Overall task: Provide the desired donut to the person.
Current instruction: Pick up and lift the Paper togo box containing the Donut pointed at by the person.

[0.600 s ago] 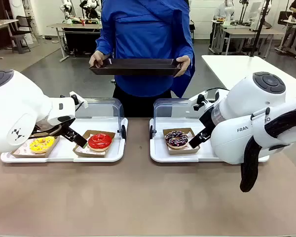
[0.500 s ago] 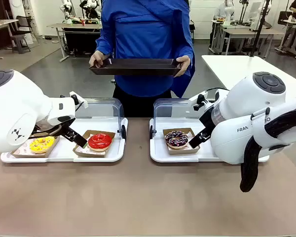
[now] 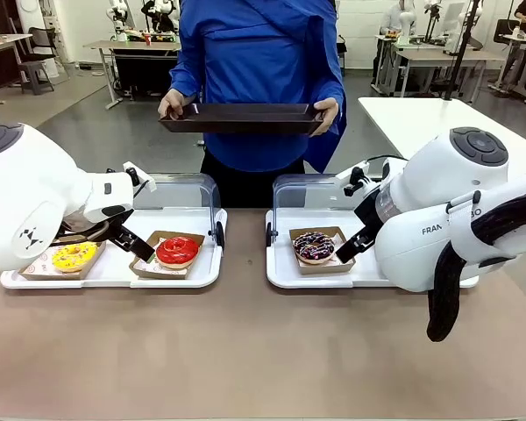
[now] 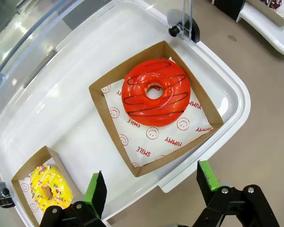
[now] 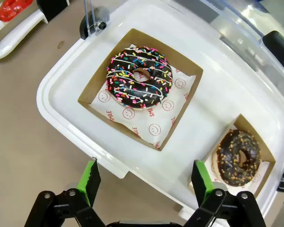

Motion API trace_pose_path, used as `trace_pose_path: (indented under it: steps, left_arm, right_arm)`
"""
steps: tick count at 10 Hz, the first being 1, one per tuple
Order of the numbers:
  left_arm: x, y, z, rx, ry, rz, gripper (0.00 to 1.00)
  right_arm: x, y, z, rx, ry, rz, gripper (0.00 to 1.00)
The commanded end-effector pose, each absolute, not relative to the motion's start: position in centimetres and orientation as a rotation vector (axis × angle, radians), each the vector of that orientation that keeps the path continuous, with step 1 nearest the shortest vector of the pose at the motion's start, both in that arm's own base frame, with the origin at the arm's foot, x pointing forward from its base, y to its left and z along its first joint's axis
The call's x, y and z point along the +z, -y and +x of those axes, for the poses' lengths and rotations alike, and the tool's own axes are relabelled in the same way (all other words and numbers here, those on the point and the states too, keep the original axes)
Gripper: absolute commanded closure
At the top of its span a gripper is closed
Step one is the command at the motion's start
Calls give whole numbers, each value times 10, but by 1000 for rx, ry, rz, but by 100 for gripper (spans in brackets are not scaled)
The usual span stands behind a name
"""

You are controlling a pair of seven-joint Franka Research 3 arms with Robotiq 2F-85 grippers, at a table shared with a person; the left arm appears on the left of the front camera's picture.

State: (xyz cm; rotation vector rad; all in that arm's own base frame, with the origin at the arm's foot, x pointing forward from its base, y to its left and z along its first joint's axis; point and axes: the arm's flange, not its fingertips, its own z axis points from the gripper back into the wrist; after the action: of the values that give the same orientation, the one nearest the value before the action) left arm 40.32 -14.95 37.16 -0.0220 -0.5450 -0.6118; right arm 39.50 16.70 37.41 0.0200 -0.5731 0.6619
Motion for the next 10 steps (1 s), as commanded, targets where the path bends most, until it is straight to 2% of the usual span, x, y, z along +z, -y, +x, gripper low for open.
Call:
trace_pose_path:
  steps: [1,9,10]
  left_arm:
    - [372,149,403,-612,545,-22,0]
    - [372,150,403,-612,545,-22,0]
    - [398,132,392,-656,577,-64,0]
  right_arm:
    - [374,-167,395,662,573,20,0]
    - [374,-167,395,662,573,20,0]
    - [401,-144,386,706,567,40,0]
